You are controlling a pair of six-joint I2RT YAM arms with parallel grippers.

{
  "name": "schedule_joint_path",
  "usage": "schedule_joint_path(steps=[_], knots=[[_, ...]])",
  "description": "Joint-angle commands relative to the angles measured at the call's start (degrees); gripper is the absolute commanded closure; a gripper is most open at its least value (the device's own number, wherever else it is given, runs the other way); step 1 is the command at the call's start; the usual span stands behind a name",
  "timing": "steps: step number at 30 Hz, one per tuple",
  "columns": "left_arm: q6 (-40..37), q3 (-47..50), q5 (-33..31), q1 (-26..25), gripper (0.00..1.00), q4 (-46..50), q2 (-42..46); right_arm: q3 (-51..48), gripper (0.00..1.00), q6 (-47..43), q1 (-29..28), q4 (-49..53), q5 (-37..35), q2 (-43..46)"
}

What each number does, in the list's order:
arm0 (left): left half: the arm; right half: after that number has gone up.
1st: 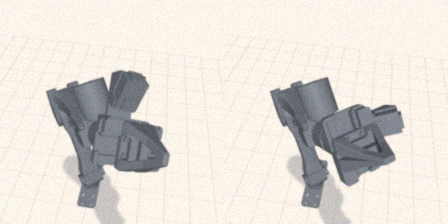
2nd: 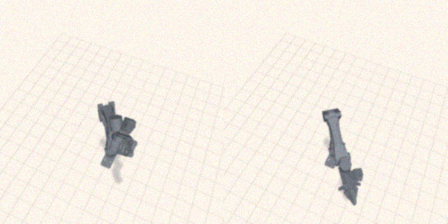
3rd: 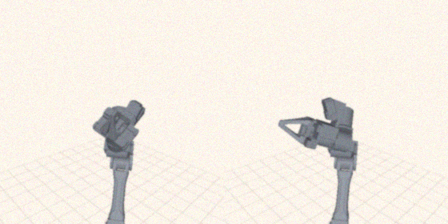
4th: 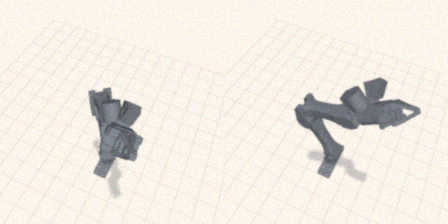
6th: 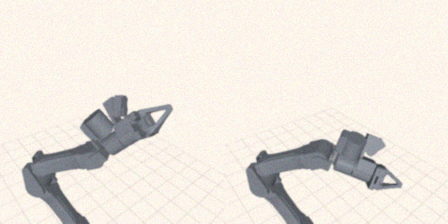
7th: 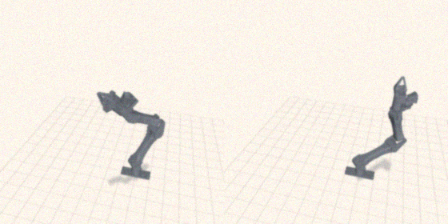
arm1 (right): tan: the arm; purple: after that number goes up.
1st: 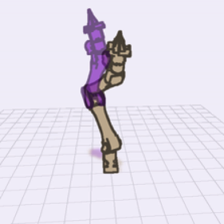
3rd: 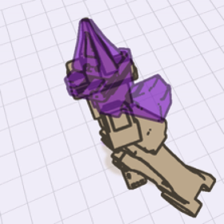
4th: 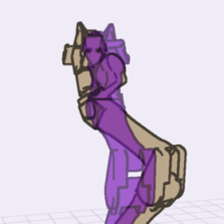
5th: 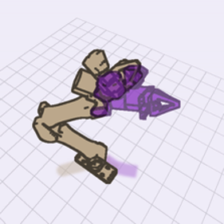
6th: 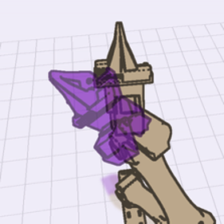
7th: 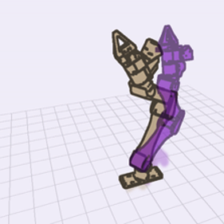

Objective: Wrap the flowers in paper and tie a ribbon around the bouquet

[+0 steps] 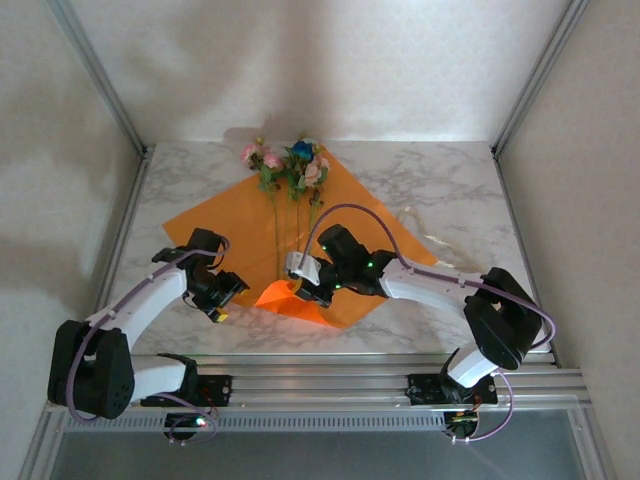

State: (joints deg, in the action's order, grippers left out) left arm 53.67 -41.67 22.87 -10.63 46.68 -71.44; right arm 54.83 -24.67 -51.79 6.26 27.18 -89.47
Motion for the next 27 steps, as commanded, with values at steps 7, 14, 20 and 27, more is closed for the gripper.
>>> schedule_joint_path(steps=[7, 14, 20, 27], knots=[[-3.5, -0.1, -6.5, 1.6, 0.51, -1.7, -3.7, 0.1, 1.00, 0.6, 0.2, -0.9, 3.2, 1.6], [-5.3, 1.1, -9.7, 3.2, 0.54, -2.9, -5.1, -0.5, 1.00, 0.3, -0.8, -0.8, 3.1, 2.7], [-6.8, 0.4, -11.8, 4.3, 0.73, -2.5, -7.2, -1.7, 1.00, 0.8, -1.8, -1.6, 1.5, 3.5], [-9.2, 2.7, -13.7, 4.8, 0.80, -1.2, -8.3, -1.6, 1.00, 0.7, -1.8, -2.1, 1.1, 2.7]])
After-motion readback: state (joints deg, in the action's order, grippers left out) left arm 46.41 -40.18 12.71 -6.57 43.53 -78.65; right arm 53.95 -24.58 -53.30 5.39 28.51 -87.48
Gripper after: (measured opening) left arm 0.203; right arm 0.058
